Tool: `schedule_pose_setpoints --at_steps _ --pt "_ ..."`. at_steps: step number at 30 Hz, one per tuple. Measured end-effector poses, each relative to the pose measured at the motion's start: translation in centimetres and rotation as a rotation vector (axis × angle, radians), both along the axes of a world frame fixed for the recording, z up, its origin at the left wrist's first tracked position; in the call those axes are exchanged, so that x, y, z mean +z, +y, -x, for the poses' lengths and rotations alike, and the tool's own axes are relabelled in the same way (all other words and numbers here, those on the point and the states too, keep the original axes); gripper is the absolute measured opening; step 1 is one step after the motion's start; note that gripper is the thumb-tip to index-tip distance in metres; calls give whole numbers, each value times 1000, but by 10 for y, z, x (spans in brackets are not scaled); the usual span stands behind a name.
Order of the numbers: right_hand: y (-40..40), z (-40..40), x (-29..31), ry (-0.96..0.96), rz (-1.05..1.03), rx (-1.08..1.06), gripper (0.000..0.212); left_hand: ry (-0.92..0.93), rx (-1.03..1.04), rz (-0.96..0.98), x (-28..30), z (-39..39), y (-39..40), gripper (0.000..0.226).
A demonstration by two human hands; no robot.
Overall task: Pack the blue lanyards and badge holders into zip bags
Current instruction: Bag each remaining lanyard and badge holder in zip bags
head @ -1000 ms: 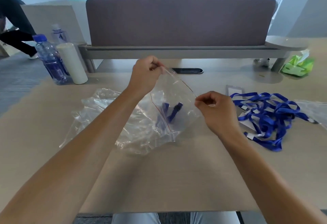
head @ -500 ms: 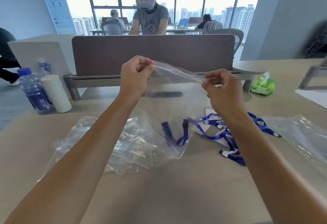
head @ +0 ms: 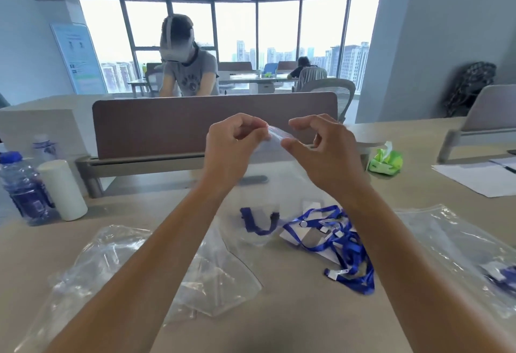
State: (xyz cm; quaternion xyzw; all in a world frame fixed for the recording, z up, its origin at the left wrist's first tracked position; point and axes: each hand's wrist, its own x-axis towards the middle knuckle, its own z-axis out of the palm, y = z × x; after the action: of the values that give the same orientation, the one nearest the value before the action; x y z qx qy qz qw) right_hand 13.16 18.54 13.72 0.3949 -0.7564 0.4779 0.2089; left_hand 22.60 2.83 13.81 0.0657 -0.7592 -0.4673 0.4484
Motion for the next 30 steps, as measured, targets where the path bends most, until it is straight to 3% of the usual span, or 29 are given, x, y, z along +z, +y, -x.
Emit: schedule_pose_setpoints --at_steps 6,14,20,24,30 --pt "12 14 7 -31 -25 138 0 6 -58 6 6 4 17 10" --pt "40 21 8 -114 29 184 3 -20 20 157 5 13 42 6" --pt "63 23 8 -122 55 162 3 12 -21 125 5 18 65 7" --pt "77 24 7 -150 68 166 4 -18 -12 201 4 22 77 7" --pt "89 27 3 -114 4 134 6 -31 -26 291 -1 28 92 7"
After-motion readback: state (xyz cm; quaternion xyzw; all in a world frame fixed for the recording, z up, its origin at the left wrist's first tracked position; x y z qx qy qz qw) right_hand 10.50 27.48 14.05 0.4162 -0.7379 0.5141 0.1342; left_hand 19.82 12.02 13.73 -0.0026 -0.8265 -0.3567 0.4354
